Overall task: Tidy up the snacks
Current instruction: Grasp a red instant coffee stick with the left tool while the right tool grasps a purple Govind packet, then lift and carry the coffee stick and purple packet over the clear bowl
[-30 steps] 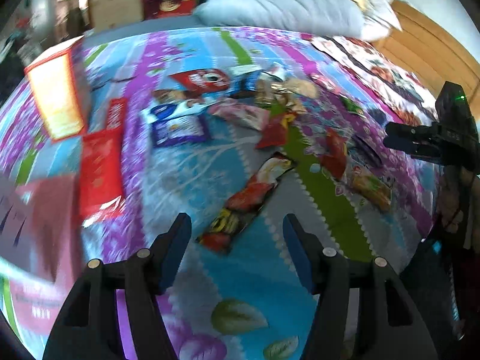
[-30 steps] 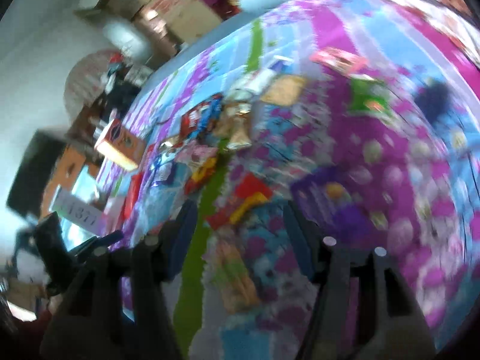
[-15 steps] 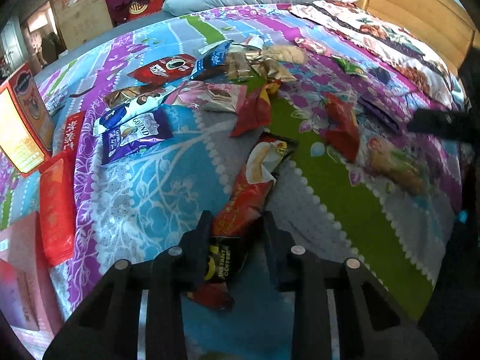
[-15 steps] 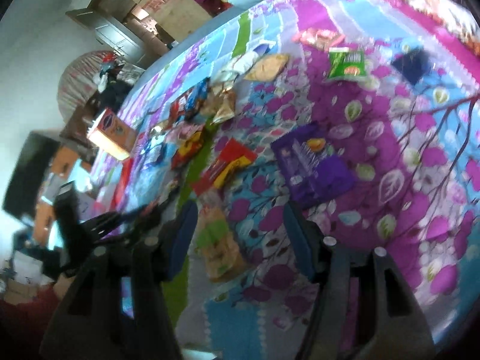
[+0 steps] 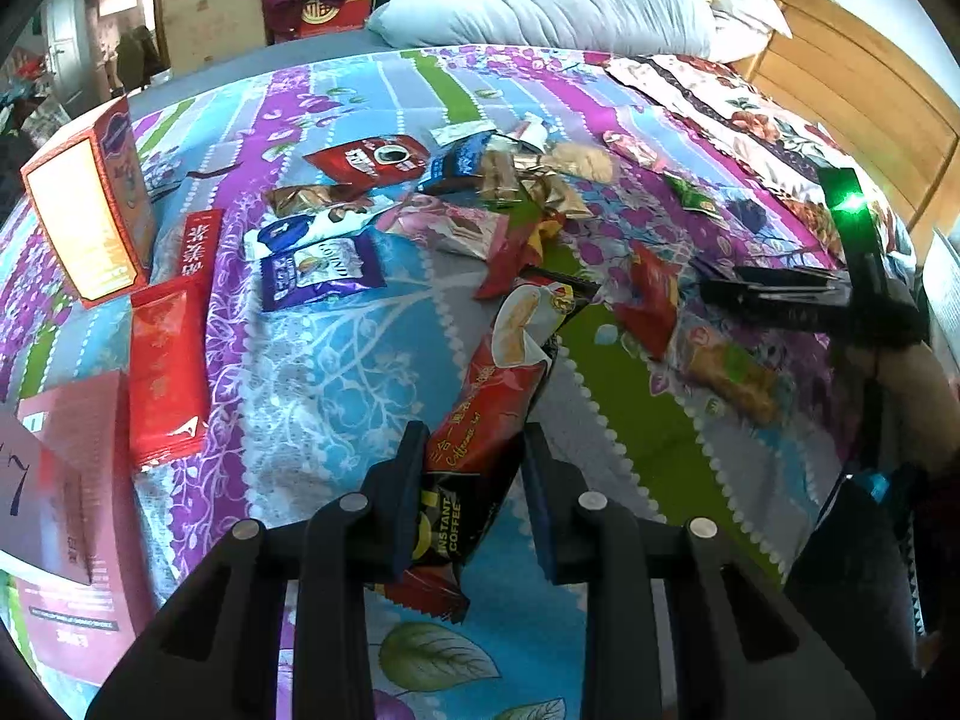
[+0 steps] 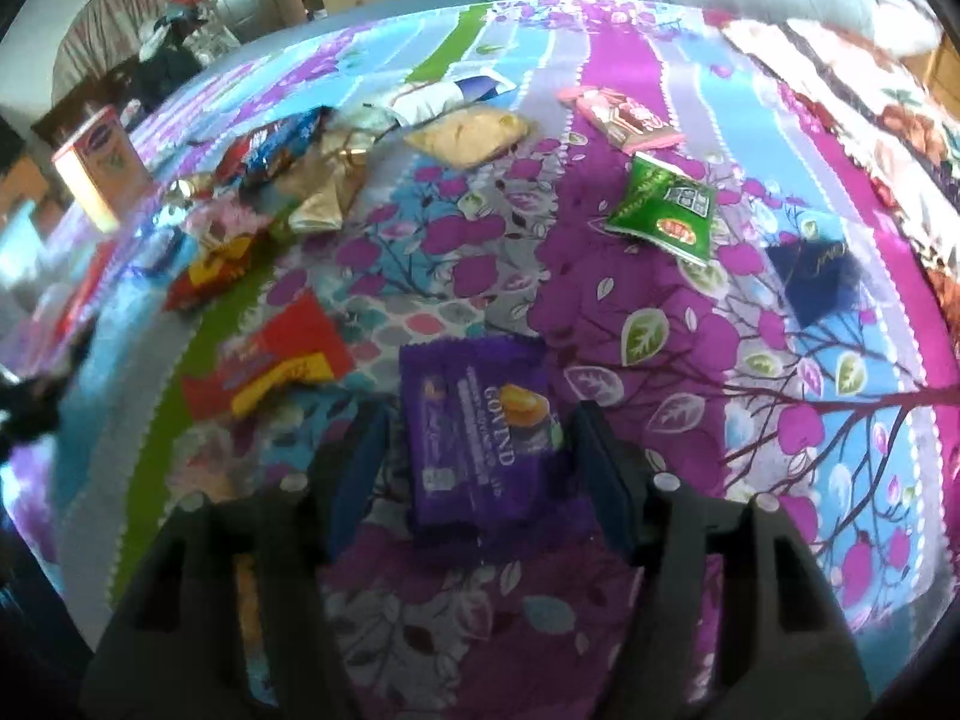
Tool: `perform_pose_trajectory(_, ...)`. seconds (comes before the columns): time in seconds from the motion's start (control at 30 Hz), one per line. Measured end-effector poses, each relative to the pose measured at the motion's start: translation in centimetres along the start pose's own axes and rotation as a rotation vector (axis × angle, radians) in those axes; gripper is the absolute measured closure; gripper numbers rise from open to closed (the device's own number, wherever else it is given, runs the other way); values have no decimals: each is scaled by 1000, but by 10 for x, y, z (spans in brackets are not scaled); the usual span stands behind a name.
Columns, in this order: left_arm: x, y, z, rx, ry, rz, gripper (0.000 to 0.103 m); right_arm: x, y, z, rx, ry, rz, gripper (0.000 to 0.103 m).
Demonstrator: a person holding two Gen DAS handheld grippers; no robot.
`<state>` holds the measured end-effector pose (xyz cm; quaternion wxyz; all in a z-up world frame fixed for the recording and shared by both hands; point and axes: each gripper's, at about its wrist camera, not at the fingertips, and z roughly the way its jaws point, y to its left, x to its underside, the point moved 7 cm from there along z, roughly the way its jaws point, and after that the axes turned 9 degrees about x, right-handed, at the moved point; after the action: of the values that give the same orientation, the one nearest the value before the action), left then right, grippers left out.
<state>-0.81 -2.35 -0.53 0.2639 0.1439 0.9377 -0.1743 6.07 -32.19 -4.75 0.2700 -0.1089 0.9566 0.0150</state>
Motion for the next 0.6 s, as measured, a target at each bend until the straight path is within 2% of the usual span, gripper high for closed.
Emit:
perform_pose_trajectory(0.03, 0, 2, 0, 3, 1, -14, 72, 2, 0, -2, 1, 0, 2, 43)
perform_pose_trajectory(0.07, 0, 3, 0, 7, 0, -28, 72, 4, 1, -4, 4, -3, 5, 53)
perform_pose_trajectory(0.27, 4, 5, -3, 16, -5, -66, 72, 15, -2, -20, -19, -39, 45, 55)
perform_pose_trajectory(0.4, 0, 6, -13, 2, -27, -66, 72, 9, 1, -48, -3, -125, 47, 56)
perform_pose_trajectory(0.6, -23, 5, -50, -36, -122, -37, 72, -19, 14, -97, 7, -255, 22, 56)
